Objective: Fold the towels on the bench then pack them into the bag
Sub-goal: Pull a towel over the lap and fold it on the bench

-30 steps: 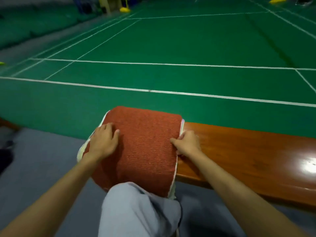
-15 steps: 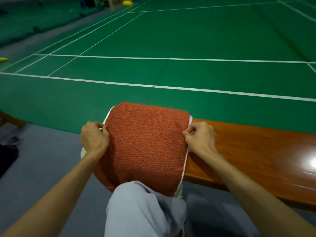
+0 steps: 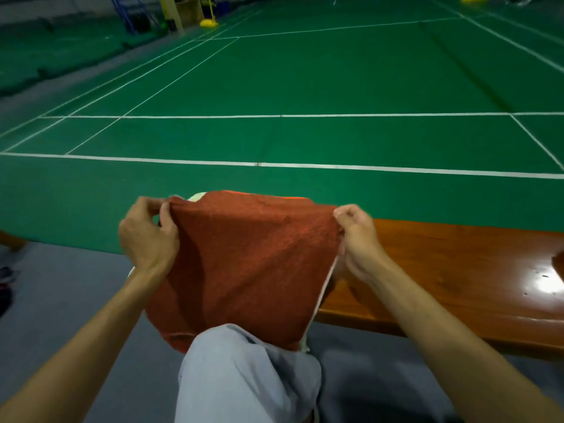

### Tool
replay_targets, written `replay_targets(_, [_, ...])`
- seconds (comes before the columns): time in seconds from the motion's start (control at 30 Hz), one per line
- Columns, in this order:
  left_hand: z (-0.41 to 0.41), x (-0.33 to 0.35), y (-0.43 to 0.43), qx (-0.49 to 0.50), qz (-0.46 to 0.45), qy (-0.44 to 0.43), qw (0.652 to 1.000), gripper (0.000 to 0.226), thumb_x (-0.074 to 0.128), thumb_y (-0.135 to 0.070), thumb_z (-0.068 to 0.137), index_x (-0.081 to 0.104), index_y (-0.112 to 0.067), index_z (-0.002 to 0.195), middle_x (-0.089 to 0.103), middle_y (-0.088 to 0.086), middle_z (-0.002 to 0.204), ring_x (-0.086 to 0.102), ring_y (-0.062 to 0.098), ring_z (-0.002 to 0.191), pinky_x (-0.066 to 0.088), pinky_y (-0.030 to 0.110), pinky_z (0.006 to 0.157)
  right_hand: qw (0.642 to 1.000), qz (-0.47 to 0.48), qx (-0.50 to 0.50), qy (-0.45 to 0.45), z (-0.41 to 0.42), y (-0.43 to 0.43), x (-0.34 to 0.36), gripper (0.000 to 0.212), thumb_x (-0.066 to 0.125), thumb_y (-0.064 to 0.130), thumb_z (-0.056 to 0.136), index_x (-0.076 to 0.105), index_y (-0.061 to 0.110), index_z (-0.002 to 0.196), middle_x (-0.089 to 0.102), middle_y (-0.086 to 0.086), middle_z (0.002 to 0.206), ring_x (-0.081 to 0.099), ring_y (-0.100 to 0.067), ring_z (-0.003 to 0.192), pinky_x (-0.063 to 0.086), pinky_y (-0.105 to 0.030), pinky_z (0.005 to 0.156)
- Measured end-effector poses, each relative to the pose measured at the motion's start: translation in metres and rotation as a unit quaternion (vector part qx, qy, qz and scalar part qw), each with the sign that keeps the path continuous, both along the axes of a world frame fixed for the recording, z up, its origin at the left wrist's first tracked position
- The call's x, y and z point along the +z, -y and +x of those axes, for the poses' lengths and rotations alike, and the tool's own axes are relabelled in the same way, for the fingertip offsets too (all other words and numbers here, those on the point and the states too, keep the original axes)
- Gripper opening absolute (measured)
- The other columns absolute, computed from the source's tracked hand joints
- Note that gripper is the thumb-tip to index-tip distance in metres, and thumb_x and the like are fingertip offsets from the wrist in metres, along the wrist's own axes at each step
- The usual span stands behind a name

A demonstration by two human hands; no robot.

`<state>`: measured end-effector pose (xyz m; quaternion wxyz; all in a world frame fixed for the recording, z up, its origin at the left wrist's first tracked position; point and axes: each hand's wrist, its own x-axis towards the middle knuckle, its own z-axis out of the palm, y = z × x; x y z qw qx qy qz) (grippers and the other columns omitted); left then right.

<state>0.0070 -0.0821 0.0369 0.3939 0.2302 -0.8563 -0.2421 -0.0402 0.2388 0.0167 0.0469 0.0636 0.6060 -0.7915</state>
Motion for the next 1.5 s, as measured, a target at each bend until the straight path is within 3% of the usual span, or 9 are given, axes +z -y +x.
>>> replay_targets(0.37, [-0.064, 0.000, -0.174, -0.311, 0.390, 0.164, 0.851, 0.022, 0.056, -0.009, 0.103, 0.053, -0.020, 0.085, 0.052, 0.003, 0.066, 0.043, 0.004, 0.043, 0.029, 0.017, 0.036, 0.990, 0.022, -0.129, 0.060, -0.032, -0.192, 0.009, 0.028, 0.048, 0.004, 0.101, 0.062, 0.006, 0.078, 0.063, 0.004, 0.052, 0.056, -0.009, 0.047, 0.048, -0.020, 0.049])
replay_targets(0.57, [-0.063, -0.063, -0.237, -0.354, 0.429, 0.209, 0.804, 0.033, 0.063, 0.009, 0.091, 0.067, -0.021, 0.103, 0.066, 0.011, 0.085, 0.055, 0.015, 0.066, 0.044, 0.027, 0.058, 0.973, 0.123, -0.171, 0.093, -0.015, -0.272, -0.032, 0.008, 0.060, 0.001, 0.096, 0.065, 0.005, 0.093, 0.065, -0.002, 0.074, 0.057, -0.010, 0.063, 0.050, -0.017, 0.052])
replay_targets(0.73, [-0.059, -0.087, -0.257, -0.362, 0.326, 0.224, 0.844, 0.042, 0.063, 0.015, 0.088, 0.066, -0.018, 0.114, 0.051, 0.001, 0.074, 0.047, 0.013, 0.066, 0.040, 0.014, 0.055, 0.968, 0.183, -0.149, 0.090, 0.000, -0.307, -0.055, 0.046, 0.067, -0.014, 0.085, 0.061, 0.017, 0.119, 0.069, -0.008, 0.097, 0.068, -0.006, 0.069, 0.055, -0.016, 0.059])
replay_targets(0.87, [-0.052, -0.075, -0.267, -0.449, 0.283, 0.220, 0.818, 0.063, 0.056, 0.023, 0.087, 0.059, -0.016, 0.136, 0.063, -0.004, 0.117, 0.057, -0.018, 0.101, 0.042, 0.001, 0.085, 0.973, 0.181, -0.133, 0.058, 0.004, -0.313, -0.054, 0.065, 0.058, -0.026, 0.082, 0.056, 0.016, 0.132, 0.078, 0.000, 0.089, 0.072, -0.005, 0.074, 0.057, -0.018, 0.064])
replay_targets(0.97, [-0.057, -0.076, -0.270, -0.516, 0.308, 0.234, 0.764, 0.077, 0.050, 0.028, 0.085, 0.056, -0.021, 0.143, 0.053, 0.000, 0.149, 0.049, 0.001, 0.136, 0.040, 0.020, 0.112, 0.974, 0.166, -0.148, 0.040, 0.007, -0.315, -0.045, 0.071, 0.052, -0.029, 0.080, 0.056, 0.020, 0.132, 0.079, 0.004, 0.085, 0.073, -0.006, 0.072, 0.056, -0.017, 0.060])
replay_targets(1.2, [-0.077, -0.083, -0.272, -0.462, 0.383, 0.239, 0.763, 0.067, 0.051, 0.020, 0.085, 0.067, -0.024, 0.132, 0.066, 0.004, 0.137, 0.063, 0.015, 0.124, 0.050, 0.032, 0.103, 0.964, 0.166, -0.181, 0.103, 0.011, -0.316, -0.053, 0.070, 0.040, -0.023, 0.081, 0.055, 0.018, 0.135, 0.074, -0.017, 0.105, 0.071, -0.022, 0.079, 0.054, -0.031, 0.066])
replay_targets(1.27, [-0.071, -0.085, -0.270, -0.400, 0.227, 0.240, 0.855, 0.053, 0.064, -0.007, 0.083, 0.066, -0.031, 0.131, 0.062, 0.006, 0.139, 0.061, 0.020, 0.125, 0.050, 0.034, 0.103, 0.927, 0.324, -0.183, 0.053, 0.013, -0.317, -0.058, 0.062, 0.052, -0.008, 0.086, 0.049, 0.020, 0.141, 0.072, -0.015, 0.117, 0.070, -0.028, 0.097, 0.054, -0.041, 0.083])
replay_targets(1.33, [-0.058, -0.089, -0.274, -0.318, -0.048, 0.260, 0.910, 0.057, 0.067, -0.043, 0.086, 0.058, -0.034, 0.142, 0.042, 0.016, 0.156, 0.040, 0.035, 0.142, 0.036, 0.045, 0.113, 0.789, 0.598, -0.136, -0.027, 0.016, -0.312, -0.062, 0.062, 0.062, 0.032, 0.090, 0.040, 0.025, 0.148, 0.063, -0.013, 0.134, 0.062, -0.034, 0.115, 0.048, -0.046, 0.099])
replay_targets(1.5, [-0.033, -0.117, -0.305, -0.397, -0.248, 0.287, 0.836, 0.074, 0.016, -0.073, 0.098, 0.011, -0.038, 0.163, -0.004, 0.001, 0.172, -0.008, 0.028, 0.159, 0.001, 0.051, 0.128, 0.659, 0.735, 0.125, -0.105, 0.020, -0.269, -0.089, 0.080, 0.010, 0.078, 0.092, 0.004, 0.040, 0.162, -0.006, 0.000, 0.171, -0.007, -0.028, 0.158, 0.006, -0.058, 0.125])
